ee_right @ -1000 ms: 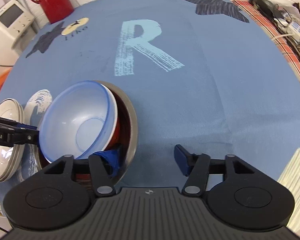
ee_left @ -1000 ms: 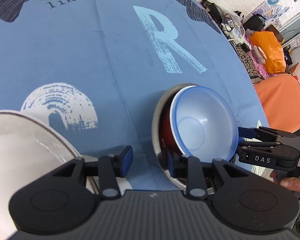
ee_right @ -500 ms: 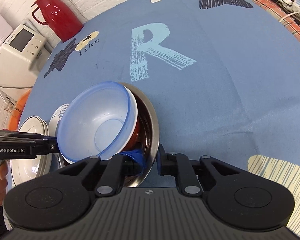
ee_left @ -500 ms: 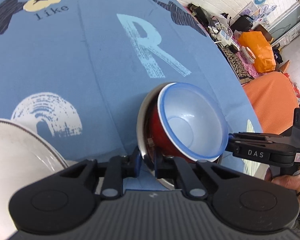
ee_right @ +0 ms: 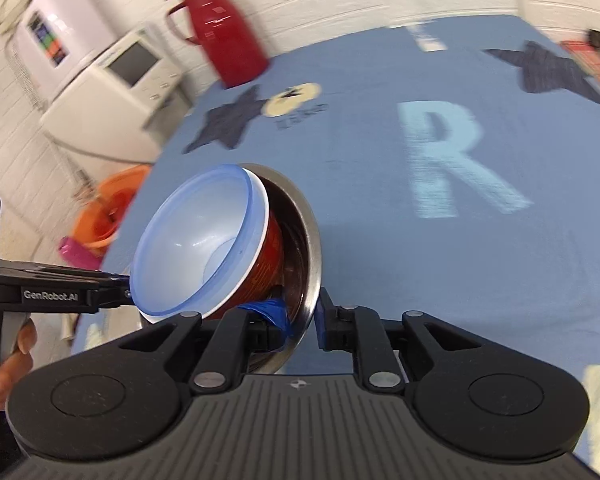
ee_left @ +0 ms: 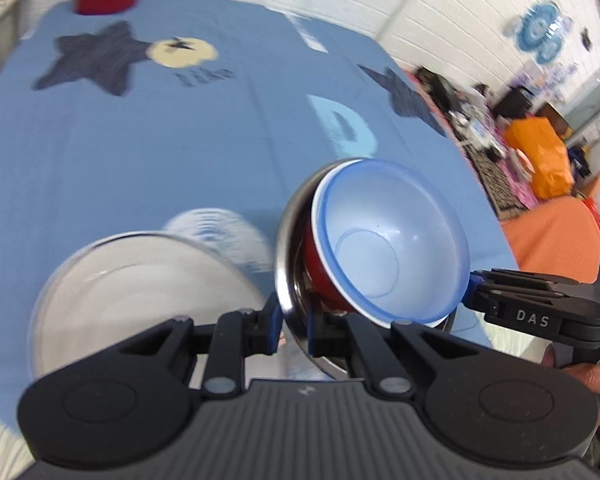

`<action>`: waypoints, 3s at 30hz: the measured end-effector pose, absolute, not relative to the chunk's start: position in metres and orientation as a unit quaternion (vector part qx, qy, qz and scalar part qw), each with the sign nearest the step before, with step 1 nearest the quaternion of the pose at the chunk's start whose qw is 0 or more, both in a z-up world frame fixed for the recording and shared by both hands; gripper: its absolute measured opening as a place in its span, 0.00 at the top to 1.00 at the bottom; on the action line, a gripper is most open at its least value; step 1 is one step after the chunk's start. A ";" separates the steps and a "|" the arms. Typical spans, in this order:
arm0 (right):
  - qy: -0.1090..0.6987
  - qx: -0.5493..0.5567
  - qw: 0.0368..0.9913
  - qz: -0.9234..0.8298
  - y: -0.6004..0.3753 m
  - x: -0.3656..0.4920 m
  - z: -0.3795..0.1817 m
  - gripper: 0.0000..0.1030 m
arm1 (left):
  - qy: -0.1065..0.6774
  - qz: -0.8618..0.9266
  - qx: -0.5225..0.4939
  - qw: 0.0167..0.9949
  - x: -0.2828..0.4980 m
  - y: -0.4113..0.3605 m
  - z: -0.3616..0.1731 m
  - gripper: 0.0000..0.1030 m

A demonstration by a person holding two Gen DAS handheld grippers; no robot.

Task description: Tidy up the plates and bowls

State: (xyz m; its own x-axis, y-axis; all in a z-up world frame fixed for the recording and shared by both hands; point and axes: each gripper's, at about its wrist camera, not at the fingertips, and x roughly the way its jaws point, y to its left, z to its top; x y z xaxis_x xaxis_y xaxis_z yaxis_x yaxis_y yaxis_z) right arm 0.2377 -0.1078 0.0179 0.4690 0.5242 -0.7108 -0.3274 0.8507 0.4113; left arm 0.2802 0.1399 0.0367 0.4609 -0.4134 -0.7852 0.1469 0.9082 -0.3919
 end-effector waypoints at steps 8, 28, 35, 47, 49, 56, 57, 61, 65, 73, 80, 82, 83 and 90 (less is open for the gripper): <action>0.486 0.075 0.812 0.313 -0.022 0.239 -0.004 1.00 | 0.520 -0.079 -0.171 0.833 0.243 0.224 0.014 1.00; 0.489 0.074 0.823 0.278 -0.026 0.231 -0.011 0.95 | 0.471 -0.070 -0.158 0.865 0.222 0.243 0.009 0.62; 0.450 0.140 0.838 0.275 -0.057 0.222 0.000 0.92 | 0.420 -0.058 -0.157 0.892 0.204 0.243 0.036 0.51; 0.356 0.336 0.867 0.094 -0.126 0.139 -0.041 0.85 | 0.333 -0.082 -0.150 0.927 0.150 0.157 0.066 0.45; 0.359 0.352 0.860 0.085 -0.138 0.130 -0.049 0.85 | 0.322 -0.081 -0.144 0.932 0.133 0.142 0.065 0.44; 0.332 0.302 0.891 0.061 -0.152 0.085 -0.051 0.82 | 0.304 -0.045 -0.095 0.947 0.079 0.092 0.038 0.43; 0.334 0.282 0.897 0.061 -0.150 0.079 -0.050 0.81 | 0.304 -0.038 -0.082 0.948 0.072 0.085 0.031 0.43; 0.321 0.217 0.920 0.053 -0.141 0.050 -0.045 0.81 | 0.295 -0.023 -0.037 0.954 0.044 0.063 0.011 0.43; 0.294 0.186 0.935 0.064 -0.135 0.017 -0.037 0.81 | 0.294 -0.022 -0.035 0.955 0.018 0.056 -0.001 0.43; 0.265 0.151 0.949 0.081 -0.123 -0.019 -0.034 0.80 | 0.269 -0.009 -0.006 0.963 -0.021 0.043 -0.002 0.43; 0.256 0.148 0.950 0.098 -0.117 -0.025 -0.037 0.78 | 0.259 0.003 0.003 0.966 -0.023 0.040 0.000 0.42; 0.262 0.152 0.948 0.102 -0.117 -0.023 -0.040 0.78 | 0.255 0.007 0.006 0.967 -0.025 0.039 0.001 0.41; 0.264 0.155 0.946 0.103 -0.117 -0.024 -0.041 0.77 | 0.253 0.011 0.007 0.967 -0.026 0.038 0.002 0.41; 0.265 0.157 0.946 0.102 -0.117 -0.025 -0.043 0.76 | 0.264 0.008 0.010 0.965 -0.025 0.035 -0.002 0.41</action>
State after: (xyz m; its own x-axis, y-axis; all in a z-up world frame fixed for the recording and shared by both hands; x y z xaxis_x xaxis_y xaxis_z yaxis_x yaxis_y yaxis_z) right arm -0.0255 -0.1166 -0.0431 0.8386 0.2762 -0.4696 -0.1099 0.9300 0.3507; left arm -0.0246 0.0352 -0.0024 0.8609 0.0213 -0.5083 -0.0102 0.9996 0.0245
